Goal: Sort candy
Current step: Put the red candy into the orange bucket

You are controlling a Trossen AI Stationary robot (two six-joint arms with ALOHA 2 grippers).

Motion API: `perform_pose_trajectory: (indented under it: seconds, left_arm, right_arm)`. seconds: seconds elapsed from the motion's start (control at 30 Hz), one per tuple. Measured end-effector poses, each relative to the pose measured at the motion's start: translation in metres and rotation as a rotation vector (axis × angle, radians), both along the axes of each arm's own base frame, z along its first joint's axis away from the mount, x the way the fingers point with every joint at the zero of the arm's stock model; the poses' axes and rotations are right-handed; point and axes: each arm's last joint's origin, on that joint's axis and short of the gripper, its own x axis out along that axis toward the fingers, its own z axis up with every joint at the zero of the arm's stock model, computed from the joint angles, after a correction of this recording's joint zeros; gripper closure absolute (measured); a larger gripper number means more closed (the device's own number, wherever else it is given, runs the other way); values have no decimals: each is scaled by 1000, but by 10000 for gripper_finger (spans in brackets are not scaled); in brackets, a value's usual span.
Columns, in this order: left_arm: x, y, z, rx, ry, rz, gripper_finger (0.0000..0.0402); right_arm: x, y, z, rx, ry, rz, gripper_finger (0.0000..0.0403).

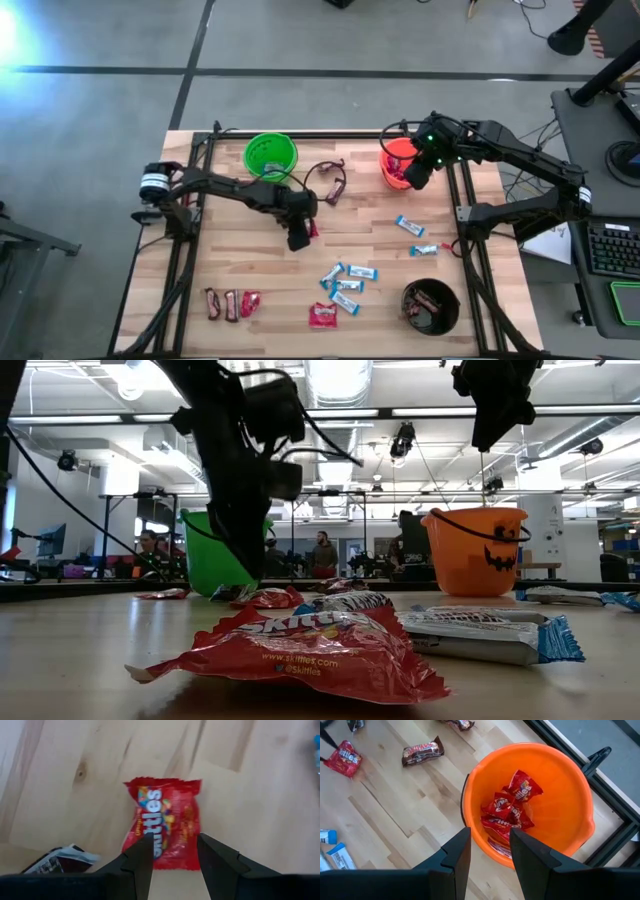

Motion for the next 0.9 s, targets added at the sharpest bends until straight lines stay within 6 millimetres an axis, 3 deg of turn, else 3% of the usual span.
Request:
perform_pose_trajectory:
  seconds: [0.67,0.9]
  left_arm:
    - [8,12,-29,-33,69,46,271]
    - [7,14,-30,-37,74,63,327]
  right_arm:
    - [0,0,0,3,-1,3,275]
    - [0,0,0,4,-1,2,275]
